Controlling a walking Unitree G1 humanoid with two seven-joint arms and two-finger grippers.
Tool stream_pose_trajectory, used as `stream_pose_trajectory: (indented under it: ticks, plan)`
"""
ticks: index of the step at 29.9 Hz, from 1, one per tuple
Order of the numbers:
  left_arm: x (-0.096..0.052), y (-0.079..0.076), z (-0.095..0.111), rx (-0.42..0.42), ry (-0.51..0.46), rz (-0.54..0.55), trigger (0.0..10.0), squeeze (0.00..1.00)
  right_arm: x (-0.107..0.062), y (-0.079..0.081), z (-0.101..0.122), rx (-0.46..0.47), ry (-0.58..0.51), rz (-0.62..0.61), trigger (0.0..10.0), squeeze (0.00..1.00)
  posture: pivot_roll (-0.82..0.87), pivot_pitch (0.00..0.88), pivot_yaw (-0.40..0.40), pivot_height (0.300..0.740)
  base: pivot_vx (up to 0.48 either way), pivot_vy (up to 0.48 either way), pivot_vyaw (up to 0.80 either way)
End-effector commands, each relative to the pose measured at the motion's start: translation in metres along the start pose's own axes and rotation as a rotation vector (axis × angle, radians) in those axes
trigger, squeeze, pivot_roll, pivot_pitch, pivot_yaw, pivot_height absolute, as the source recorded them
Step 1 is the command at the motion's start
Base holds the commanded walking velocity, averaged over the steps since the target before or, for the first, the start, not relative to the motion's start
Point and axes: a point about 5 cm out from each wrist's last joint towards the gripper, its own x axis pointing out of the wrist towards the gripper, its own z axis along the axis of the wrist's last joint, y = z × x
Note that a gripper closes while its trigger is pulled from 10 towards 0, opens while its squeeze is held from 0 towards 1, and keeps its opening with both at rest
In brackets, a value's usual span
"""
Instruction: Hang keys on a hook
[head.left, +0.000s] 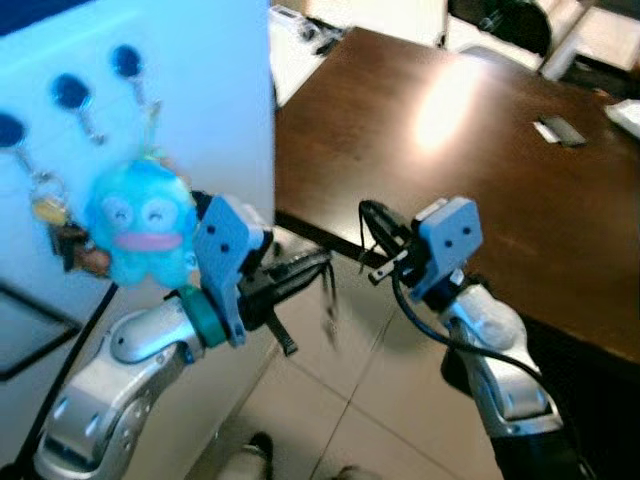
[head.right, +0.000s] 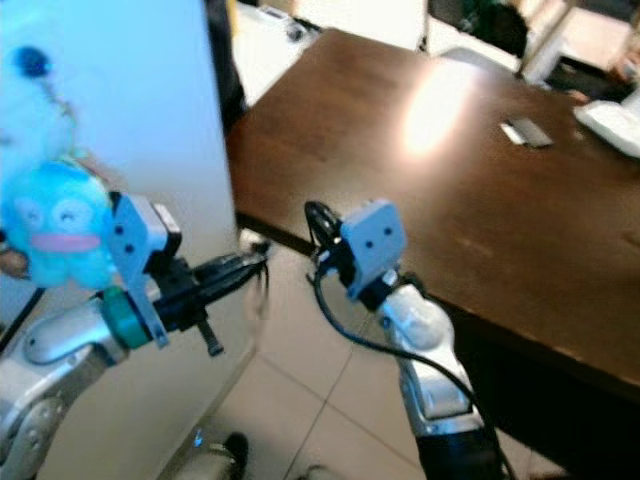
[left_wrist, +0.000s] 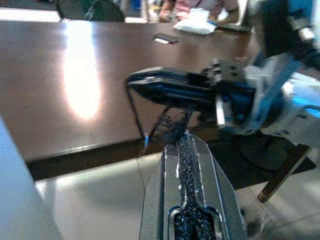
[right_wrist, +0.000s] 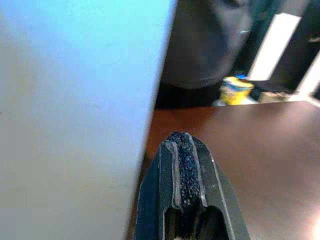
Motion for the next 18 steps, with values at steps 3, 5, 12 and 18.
stream_pose_trajectory:
  ticks: [3,5,12,18]
  plan:
    - [0.0009,-0.0032,0.0007,0.030,-0.005,0.002,10.0,0.00,-0.0034,-0.0019,-0.0041,-0.012,0.021,0.001,10.0,0.00,0.00,0.073,0.025,0.740,0.000,0.000,0.79]
    - [0.0005,-0.0032,0.0008,0.037,-0.006,0.002,10.0,0.00,-0.0036,-0.0028,-0.0041,-0.014,0.022,0.000,10.0,0.00,0.00,0.073,0.025,0.740,0.000,0.000,0.79]
    - [-0.0007,-0.0025,0.0015,0.052,-0.003,0.017,10.0,0.00,-0.0045,-0.0017,-0.0052,-0.026,0.026,-0.010,10.0,0.00,0.01,0.077,0.026,0.740,0.000,0.000,0.70]
    - [-0.0016,-0.0031,0.0016,0.049,-0.001,0.018,10.0,0.00,-0.0044,-0.0013,-0.0054,-0.030,0.026,-0.009,10.0,0.00,0.01,0.078,0.026,0.740,0.000,0.000,0.49]
